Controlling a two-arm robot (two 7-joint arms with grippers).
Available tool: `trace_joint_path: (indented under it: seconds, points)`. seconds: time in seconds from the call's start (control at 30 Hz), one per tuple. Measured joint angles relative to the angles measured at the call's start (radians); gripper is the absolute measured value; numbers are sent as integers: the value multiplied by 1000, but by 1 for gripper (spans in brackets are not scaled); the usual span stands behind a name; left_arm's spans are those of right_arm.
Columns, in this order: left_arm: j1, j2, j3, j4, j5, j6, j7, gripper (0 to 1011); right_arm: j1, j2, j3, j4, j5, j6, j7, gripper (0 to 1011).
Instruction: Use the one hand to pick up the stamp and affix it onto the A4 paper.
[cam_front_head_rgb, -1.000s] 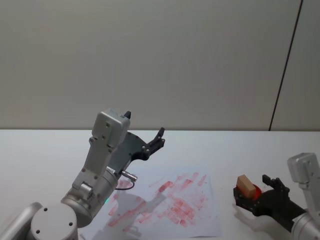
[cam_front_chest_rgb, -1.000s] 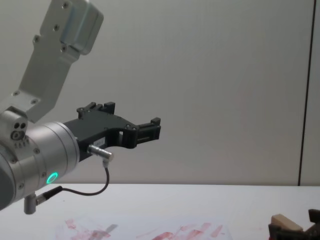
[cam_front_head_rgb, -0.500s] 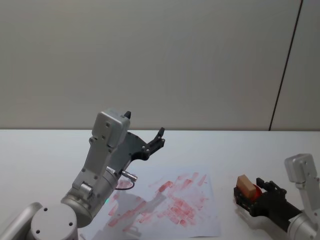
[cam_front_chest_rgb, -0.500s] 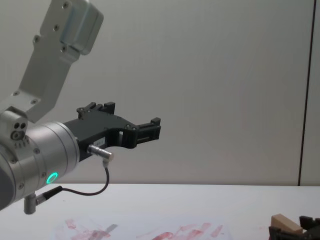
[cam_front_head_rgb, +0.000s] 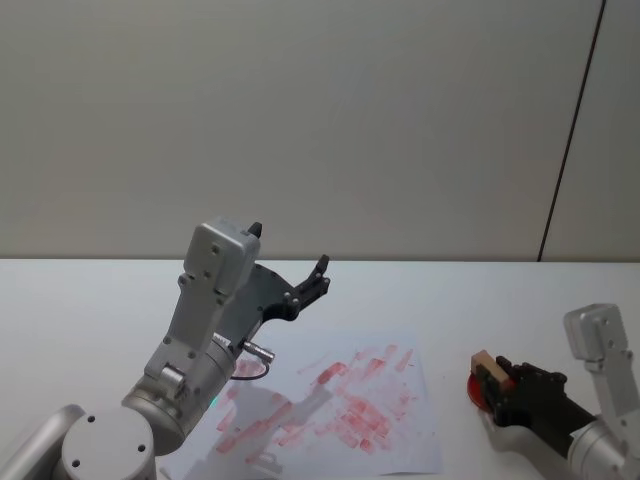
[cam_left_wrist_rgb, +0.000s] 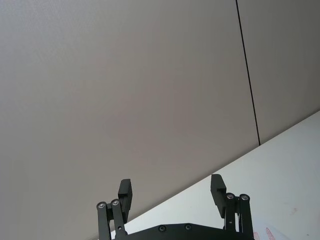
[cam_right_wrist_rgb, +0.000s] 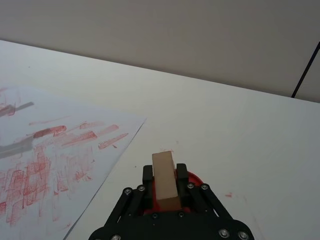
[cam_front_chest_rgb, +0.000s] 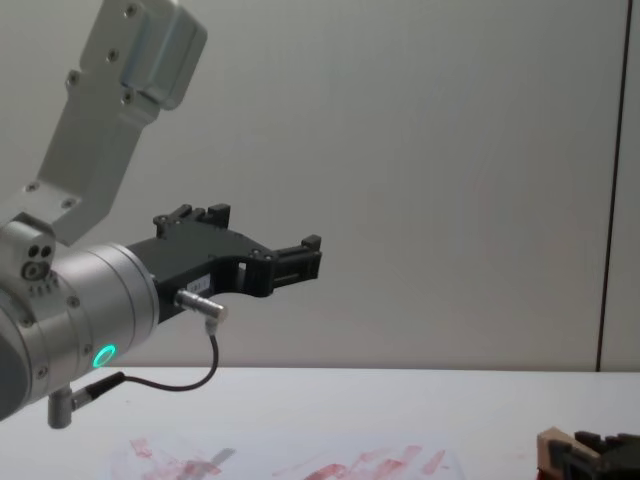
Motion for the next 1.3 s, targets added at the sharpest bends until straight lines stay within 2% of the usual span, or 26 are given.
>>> trace_joint_path:
  seconds: [0.13,0.57,0.87,1.3]
  points:
    - [0,0,0,0,0,0,0,1003,5,-4,-1,4,-4,-9,-7,214]
    - [0,0,0,0,0,0,0,1003,11,-14,-10,-19,-23,-41,-1,214]
    - [0,0,0,0,0,0,0,1002,21,-36,-35,-45,-43,-40,52,216]
    - [0,0,0,0,0,0,0,1002,28,-61,-71,-45,-87,-16,104,216]
